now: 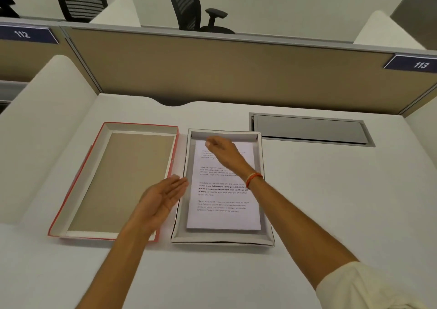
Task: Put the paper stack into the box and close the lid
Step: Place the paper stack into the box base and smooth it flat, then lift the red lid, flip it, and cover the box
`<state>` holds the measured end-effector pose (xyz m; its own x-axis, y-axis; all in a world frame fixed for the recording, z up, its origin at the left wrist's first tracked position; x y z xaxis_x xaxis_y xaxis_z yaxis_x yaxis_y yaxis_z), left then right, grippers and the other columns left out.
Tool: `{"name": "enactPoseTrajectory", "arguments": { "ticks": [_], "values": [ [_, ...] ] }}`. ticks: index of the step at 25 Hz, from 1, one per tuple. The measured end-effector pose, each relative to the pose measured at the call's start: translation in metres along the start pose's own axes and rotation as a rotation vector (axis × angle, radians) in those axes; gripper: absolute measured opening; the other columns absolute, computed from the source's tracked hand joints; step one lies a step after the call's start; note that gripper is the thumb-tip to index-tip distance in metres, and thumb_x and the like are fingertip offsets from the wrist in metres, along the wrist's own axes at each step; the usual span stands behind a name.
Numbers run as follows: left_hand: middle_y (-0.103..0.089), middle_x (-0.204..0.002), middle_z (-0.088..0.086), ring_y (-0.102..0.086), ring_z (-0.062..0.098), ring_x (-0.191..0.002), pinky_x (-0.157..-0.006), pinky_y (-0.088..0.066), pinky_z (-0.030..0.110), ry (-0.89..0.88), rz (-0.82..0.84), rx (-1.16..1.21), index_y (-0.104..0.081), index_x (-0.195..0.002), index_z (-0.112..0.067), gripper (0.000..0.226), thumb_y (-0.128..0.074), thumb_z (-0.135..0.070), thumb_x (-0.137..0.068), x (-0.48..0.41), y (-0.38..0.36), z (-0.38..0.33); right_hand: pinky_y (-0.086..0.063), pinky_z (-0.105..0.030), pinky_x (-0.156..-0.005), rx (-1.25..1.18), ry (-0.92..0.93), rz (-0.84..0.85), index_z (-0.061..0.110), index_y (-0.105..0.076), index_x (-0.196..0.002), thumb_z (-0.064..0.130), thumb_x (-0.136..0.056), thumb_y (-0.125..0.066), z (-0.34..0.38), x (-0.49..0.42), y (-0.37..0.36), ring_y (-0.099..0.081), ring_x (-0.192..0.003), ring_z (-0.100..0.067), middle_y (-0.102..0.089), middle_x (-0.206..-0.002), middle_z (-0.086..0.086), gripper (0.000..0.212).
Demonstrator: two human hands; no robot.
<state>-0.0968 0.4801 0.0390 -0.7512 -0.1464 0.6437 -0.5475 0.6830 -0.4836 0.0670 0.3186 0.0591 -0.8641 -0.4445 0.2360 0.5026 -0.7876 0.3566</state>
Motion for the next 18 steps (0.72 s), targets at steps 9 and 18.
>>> {"name": "enactPoseTrajectory", "arguments": {
  "ticks": [9, 18],
  "values": [
    [-0.064, -0.128, 0.017, -0.059, 0.035, -0.121, -0.103, -0.047, 0.045, -0.610, -0.638, -0.838, -0.059, -0.123, -0.011, 0.040, -0.072, -0.011, -0.085, 0.011, 0.154, -0.083, -0.038, -0.035, -0.115, -0.200, -0.115, 0.085, 0.010, -0.036, -0.148, 0.022, -0.089, -0.069, -0.014, 0.066, -0.131, -0.042, -0.141, -0.025, -0.042, -0.152, -0.011, 0.068],
    [-0.057, -0.134, 0.029, -0.056, 0.049, -0.120, -0.106, -0.044, 0.057, -0.526, -0.849, -1.173, -0.049, -0.137, -0.001, 0.057, -0.070, 0.003, -0.083, 0.018, 0.218, -0.111, -0.052, -0.033, -0.101, -0.188, -0.162, -0.001, 0.013, -0.044, -0.136, 0.003, -0.078, -0.076, -0.026, 0.077, -0.206, -0.061, -0.119, -0.024, -0.061, -0.132, -0.007, 0.067]
  ]
}}
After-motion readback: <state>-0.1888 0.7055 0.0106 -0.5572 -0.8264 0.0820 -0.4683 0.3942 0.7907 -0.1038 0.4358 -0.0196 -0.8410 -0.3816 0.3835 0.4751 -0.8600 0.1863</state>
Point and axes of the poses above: each hand's wrist, its own x-axis away from the middle knuckle, its own y-axis out of the back of the hand, z = x × y, the point moved 4 cm from there along -x, towards the middle knuckle
